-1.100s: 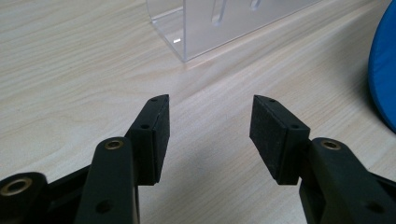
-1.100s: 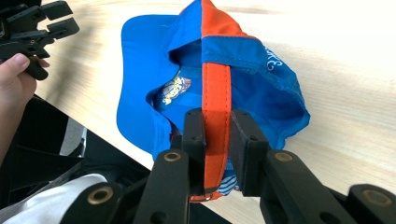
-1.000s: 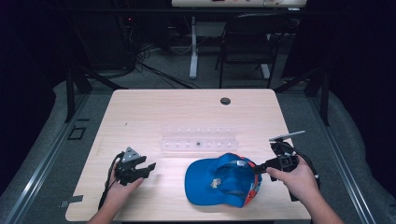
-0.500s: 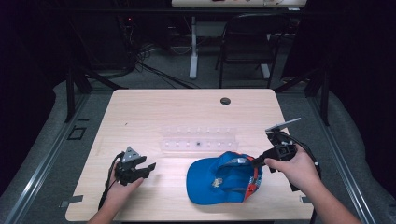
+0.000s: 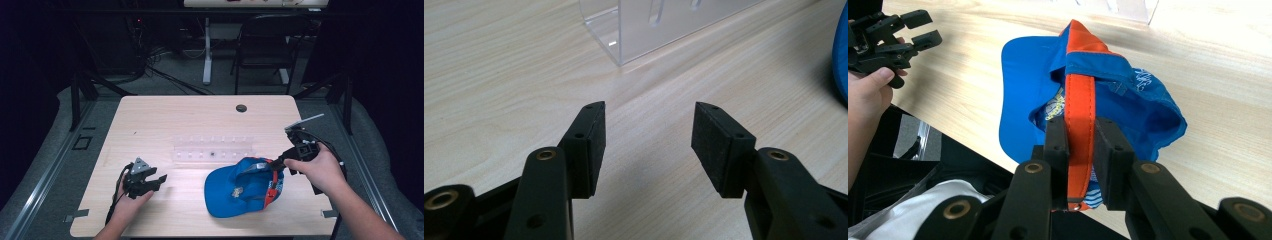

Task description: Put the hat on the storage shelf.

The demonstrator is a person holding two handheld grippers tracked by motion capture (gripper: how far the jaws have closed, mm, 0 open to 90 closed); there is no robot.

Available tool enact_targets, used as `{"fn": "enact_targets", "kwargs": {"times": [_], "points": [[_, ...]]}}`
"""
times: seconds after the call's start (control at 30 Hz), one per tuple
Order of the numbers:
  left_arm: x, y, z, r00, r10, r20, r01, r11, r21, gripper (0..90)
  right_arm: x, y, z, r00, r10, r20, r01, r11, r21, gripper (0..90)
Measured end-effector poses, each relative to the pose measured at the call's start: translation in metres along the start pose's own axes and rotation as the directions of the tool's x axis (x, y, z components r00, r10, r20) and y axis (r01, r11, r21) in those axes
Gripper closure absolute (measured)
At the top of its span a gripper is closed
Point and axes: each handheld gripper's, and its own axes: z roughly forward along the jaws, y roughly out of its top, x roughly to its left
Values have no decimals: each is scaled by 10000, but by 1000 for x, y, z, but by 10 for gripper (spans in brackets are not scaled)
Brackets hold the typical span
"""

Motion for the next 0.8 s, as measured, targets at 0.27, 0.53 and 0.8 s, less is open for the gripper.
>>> {"fn": "enact_targets", "kwargs": {"times": [0.27, 0.53, 0.8], "points": [[0, 0, 0, 10000, 79, 4, -79, 10000, 4, 483, 8, 5, -9, 9994, 34, 345, -35, 10000, 15, 775], [-1, 0, 0, 10000, 42, -9, -42, 10000, 8, 483, 14, 9, -21, 9995, -6, 322, 5, 10000, 9, 775], [0, 0, 0, 10000, 82, -1, -82, 10000, 13, 483, 20, 14, -33, 9992, 68, 402, -69, 10000, 22, 775]]}}
